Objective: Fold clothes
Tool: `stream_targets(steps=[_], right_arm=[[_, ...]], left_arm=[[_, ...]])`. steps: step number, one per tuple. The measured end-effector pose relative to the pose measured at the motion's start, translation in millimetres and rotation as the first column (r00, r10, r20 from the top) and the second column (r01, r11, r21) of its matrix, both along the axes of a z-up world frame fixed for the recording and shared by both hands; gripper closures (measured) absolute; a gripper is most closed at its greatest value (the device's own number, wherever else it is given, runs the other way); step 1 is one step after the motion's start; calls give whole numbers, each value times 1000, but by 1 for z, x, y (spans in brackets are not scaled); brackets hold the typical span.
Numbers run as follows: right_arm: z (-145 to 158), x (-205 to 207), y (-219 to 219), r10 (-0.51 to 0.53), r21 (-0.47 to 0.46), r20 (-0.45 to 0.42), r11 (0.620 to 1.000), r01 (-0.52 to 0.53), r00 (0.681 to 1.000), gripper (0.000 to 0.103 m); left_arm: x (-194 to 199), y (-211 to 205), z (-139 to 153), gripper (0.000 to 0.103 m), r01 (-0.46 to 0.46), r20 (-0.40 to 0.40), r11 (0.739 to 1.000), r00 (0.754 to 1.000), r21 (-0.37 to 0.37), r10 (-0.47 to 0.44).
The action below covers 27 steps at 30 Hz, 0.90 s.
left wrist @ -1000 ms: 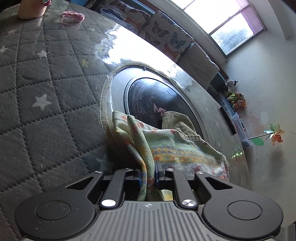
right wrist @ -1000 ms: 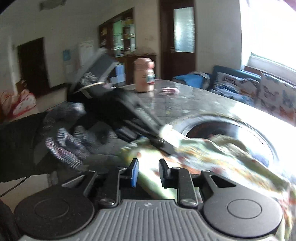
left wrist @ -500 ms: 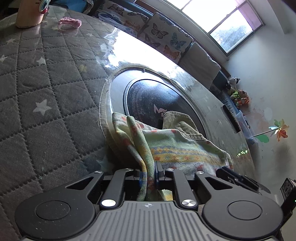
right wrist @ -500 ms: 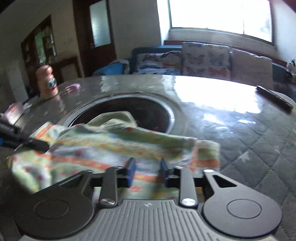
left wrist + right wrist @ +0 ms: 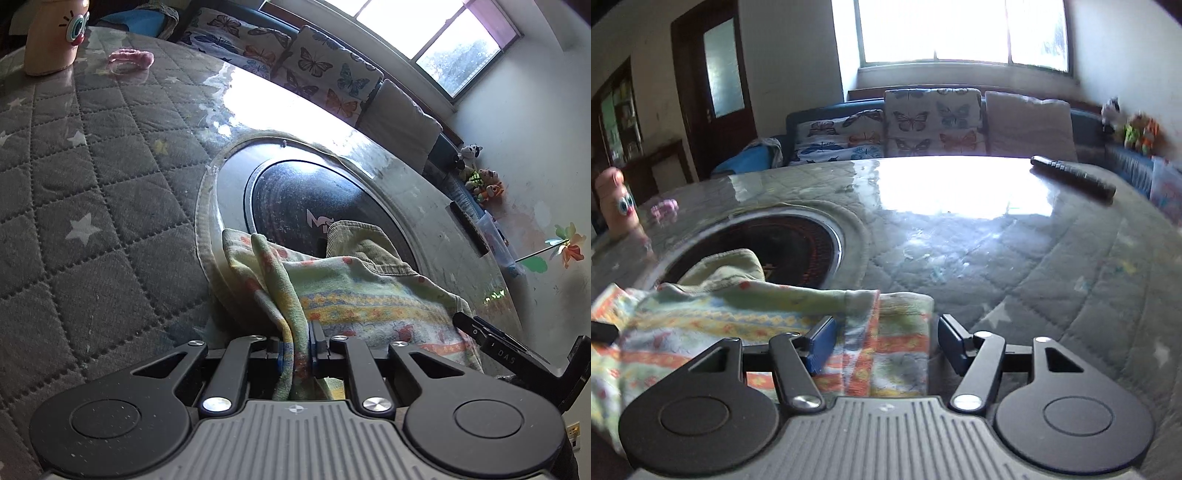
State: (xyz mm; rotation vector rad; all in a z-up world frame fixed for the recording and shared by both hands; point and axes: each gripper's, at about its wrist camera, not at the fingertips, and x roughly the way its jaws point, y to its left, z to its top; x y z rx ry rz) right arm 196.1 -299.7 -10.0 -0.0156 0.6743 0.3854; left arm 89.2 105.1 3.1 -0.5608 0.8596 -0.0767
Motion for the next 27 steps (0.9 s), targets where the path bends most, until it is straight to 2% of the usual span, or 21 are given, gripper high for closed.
stream_targets(steps=[3,7,9,17,27], right_arm=[[0,-1,3,13,12,1,1000,-13,1000,43],[3,-4,8,36,39,-9,999,-36,999,85],[4,-7,6,24,54,-10,998,-24,1000,92],[29,-36,-12,-12,111,61,994,6,998,95],[70,-54,-65,-130,89,163,989,117,978,95]], left_arm=[[1,0,0,89,2,2,1000,1000,9,-2],[0,-3,1,90,3,10,999,1000,35,-3],[-1,-5,3,90,6,13,999,1000,54,-7],[9,-24,30,92,53,67,993,996,107,-60],[55,-94,59,94,195,121,968,969,158,-215]])
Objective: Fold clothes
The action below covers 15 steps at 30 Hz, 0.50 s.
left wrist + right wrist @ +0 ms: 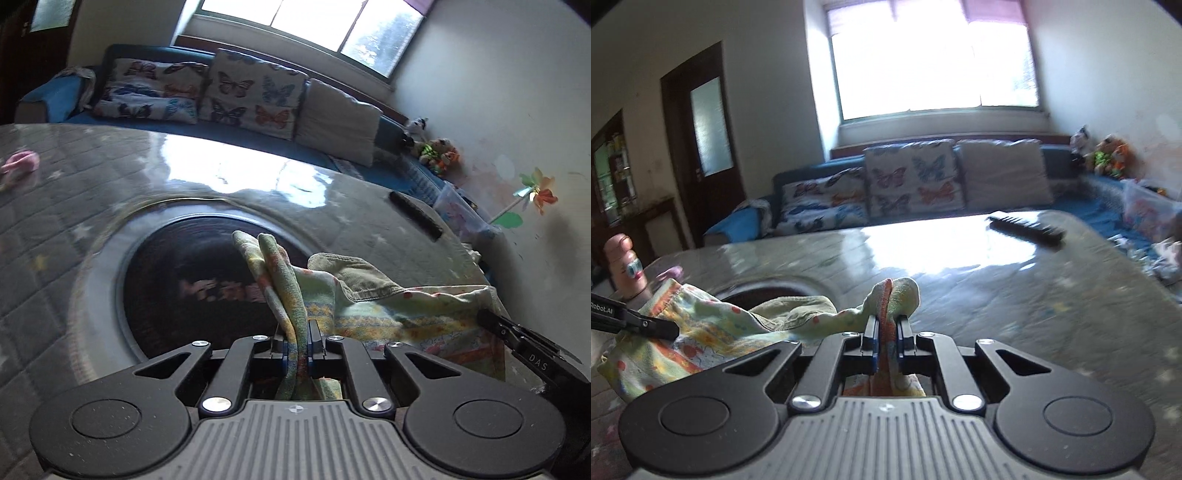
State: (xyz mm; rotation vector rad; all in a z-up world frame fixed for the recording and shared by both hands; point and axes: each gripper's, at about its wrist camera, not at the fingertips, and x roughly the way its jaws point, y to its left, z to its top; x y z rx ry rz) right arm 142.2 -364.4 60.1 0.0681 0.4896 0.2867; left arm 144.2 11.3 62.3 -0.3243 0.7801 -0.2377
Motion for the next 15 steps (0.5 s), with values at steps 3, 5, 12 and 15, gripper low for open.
stream_targets(steps=[3,5,12,15], right_arm=[[9,2,-21,-50,-17,18,999,50,999,95],[13,4,-35,-82,-23,24,996,83,996,95],[11,15,-73,-166,-38,22,985,166,986,95],[6,22,-87,-198,-35,13,980,198,980,95]], left_arm=[[16,-25,4,94,51,9,998,999,20,-51],[26,-41,5,94,83,13,996,996,28,-84],[58,-87,10,94,163,19,985,986,60,-164],[72,-104,7,94,181,15,981,983,74,-182]])
